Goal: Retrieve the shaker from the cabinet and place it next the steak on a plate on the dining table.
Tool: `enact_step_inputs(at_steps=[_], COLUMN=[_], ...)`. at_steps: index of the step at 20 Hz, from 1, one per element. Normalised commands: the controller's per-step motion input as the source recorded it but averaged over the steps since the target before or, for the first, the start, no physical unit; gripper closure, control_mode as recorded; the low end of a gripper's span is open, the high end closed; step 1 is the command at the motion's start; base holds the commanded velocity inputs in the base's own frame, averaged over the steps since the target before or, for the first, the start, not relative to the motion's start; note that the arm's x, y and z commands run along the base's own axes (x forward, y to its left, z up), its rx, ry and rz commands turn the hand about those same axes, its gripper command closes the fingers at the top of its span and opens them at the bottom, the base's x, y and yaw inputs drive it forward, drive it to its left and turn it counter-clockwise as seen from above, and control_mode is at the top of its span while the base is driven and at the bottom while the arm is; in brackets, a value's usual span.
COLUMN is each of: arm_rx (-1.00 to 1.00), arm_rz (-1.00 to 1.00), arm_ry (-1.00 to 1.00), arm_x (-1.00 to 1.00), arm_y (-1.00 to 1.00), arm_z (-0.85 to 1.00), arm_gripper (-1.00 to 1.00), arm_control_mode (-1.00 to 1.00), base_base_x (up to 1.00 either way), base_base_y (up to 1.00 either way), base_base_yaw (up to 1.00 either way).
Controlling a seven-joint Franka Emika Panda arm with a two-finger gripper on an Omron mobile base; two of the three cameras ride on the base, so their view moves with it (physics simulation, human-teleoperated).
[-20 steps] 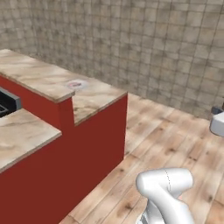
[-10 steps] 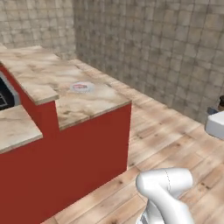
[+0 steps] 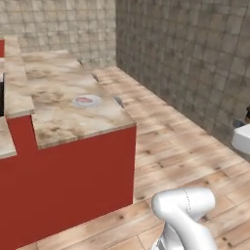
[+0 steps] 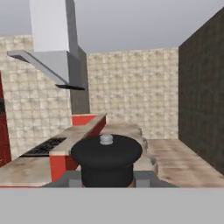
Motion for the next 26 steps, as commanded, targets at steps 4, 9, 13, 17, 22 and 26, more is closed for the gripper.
enact_step_inputs(at_steps=[4,9,13,17,22,26], arm_rx=[0.0,0.0,0.0,0.0,0.0,0.0], arm_rz=[0.0,0.0,0.0,0.0,0.0,0.0], arm_ry=[0.0,0.0,0.0,0.0,0.0,0.0], arm_x=[0.0,0.0,0.0,0.0,0.0,0.0], arm_y=[0.0,0.0,0.0,0.0,0.0,0.0], arm_z=[0.0,0.0,0.0,0.0,0.0,0.0], arm_gripper=[1.0,1.0,1.0,1.0,1.0,1.0], arm_control_mode=[1.0,1.0,1.0,1.0,1.0,1.0], base_base_x=[0.65,0.71,1.0,1.0,0.88,0.61], base_base_y=[-0.94,-0.55,-0.12,0.38,0.15,0.17], base_base_yaw=[0.41,0.57,0.47,0.03,-0.13,-0.42])
